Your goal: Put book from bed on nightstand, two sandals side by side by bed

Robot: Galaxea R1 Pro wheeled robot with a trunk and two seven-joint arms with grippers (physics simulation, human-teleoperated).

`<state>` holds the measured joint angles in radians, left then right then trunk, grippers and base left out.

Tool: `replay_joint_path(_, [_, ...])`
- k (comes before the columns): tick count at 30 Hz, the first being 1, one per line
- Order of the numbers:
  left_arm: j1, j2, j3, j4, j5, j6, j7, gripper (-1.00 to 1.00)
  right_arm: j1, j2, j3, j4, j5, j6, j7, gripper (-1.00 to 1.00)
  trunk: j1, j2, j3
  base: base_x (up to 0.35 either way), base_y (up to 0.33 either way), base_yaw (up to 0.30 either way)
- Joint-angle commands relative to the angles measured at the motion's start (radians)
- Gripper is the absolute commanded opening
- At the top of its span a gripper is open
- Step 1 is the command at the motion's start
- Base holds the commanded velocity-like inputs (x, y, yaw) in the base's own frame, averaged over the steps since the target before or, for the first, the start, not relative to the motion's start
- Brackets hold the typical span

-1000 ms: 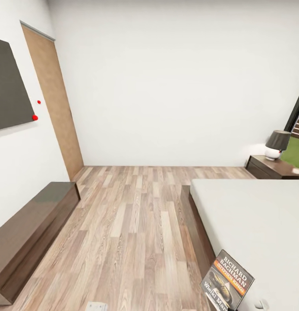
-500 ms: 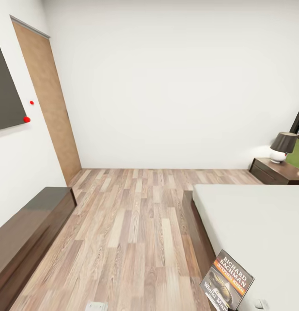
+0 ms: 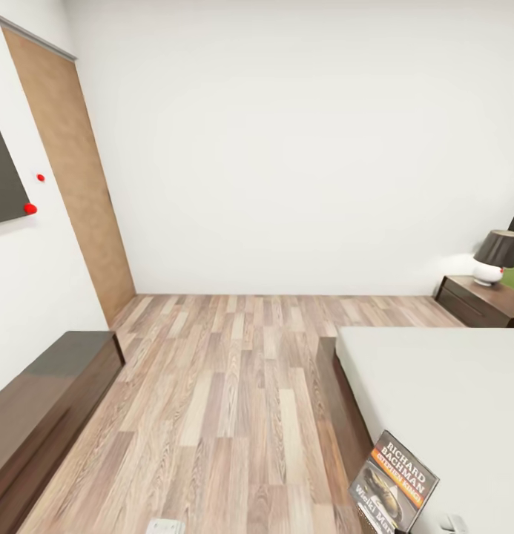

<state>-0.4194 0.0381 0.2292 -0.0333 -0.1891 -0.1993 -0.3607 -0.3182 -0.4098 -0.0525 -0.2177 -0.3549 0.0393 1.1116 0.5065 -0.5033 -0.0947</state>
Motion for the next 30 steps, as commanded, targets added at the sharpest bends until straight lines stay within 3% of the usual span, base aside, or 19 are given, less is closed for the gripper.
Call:
replay_joint_path(1, [-0.001,0.000,0.009,0.001,-0.010,-0.004,-0.003,1.00,-0.001,0.000,-0.006,0.000,-0.001,0.004,-0.015,-1.00,0.001,-0.002,-0.002,0.327,0.000,0.000])
replay_joint_path(7, [-0.001,0.000,0.009,0.001,-0.011,-0.004,-0.003,1.00,-0.001,0.001,-0.005,0.000,-0.001,0.005,-0.043,-1.00,0.001,-0.002,-0.002,0.327,0.000,0.000])
replay_joint_path(18, [-0.001,0.000,0.009,0.001,-0.011,-0.004,-0.003,1.00,-0.001,0.000,0.001,-0.003,0.002,0.020,-0.032,-1.00,0.001,-0.002,-0.002,0.327,0.000,0.000])
replay_joint_path(20, [-0.001,0.000,0.009,0.001,-0.011,-0.004,-0.003,1.00,-0.001,0.000,0.001,-0.004,0.002,0.020,-0.002,-1.00,0.001,-0.002,-0.002,0.327,0.000,0.000])
replay_joint_path(23, [-0.001,0.000,0.009,0.001,-0.011,-0.004,-0.003,1.00,-0.001,0.000,0.002,-0.004,0.003,0.021,0.102,-1.00,0.001,-0.002,-0.002,0.327,0.000,0.000])
replay_joint_path(30, [-0.001,0.000,0.009,0.001,-0.012,-0.004,-0.003,1.00,-0.001,0.000,0.002,-0.003,0.003,0.019,0.144,-1.00,0.001,-0.002,-0.002,0.327,0.000,0.000])
